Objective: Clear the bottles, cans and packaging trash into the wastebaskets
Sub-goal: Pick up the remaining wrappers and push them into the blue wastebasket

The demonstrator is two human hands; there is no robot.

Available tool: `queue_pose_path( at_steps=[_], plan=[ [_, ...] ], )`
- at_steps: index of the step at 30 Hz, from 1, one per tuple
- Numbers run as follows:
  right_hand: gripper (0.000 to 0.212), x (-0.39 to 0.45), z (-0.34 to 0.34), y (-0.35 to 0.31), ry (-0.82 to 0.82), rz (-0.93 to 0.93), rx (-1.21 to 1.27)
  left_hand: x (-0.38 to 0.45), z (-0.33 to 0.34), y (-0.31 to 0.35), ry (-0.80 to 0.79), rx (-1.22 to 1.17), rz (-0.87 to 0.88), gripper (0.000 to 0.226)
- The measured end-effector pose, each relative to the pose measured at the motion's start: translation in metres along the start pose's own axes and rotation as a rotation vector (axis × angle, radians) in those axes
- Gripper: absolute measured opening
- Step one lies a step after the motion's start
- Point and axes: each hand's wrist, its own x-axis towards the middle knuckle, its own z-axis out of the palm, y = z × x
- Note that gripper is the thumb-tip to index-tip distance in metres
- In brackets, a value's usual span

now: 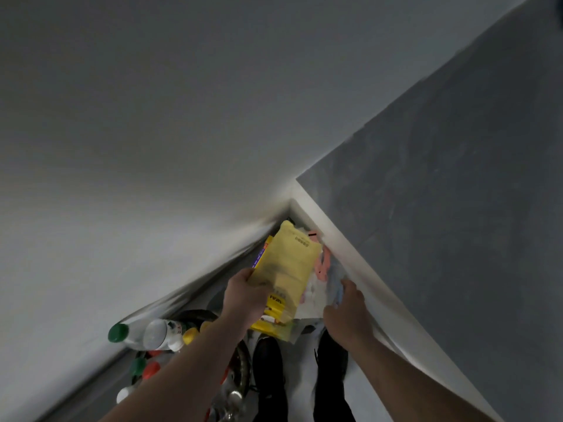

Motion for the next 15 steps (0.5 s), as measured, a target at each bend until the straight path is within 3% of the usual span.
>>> queue_pose_path(
  at_steps=[3,5,6,10,12,15],
  plan=[
    [0.073,0.001,-0.004,0.015,0.018,-0.013,0.007,0.024,0.026,0.001,-0.031,0.122,0.006,0.056],
    [0.075,0.001,-0.006,0.025,0.011,-0.013,-0.013,0.034,0.035,-0.007,-0.025,0.431,0.056,0.091],
    [0.076,0.001,-0.007,0.03,0.006,-0.015,-0.017,0.034,0.038,-0.012,-0.007,0.58,0.12,0.098],
    [0.075,0.003,-0.009,0.038,-0.003,-0.018,-0.053,0.023,0.047,-0.028,-0.112,0.876,0.448,0.089],
    [0.072,0.004,-0.009,0.038,-0.008,-0.009,-0.066,0.022,0.051,-0.036,-0.235,0.92,0.431,0.086],
    [0.072,0.006,-0.006,0.037,-0.026,-0.024,-0.072,0.032,0.055,-0.042,-0.289,0.846,0.252,0.09]
  ],
)
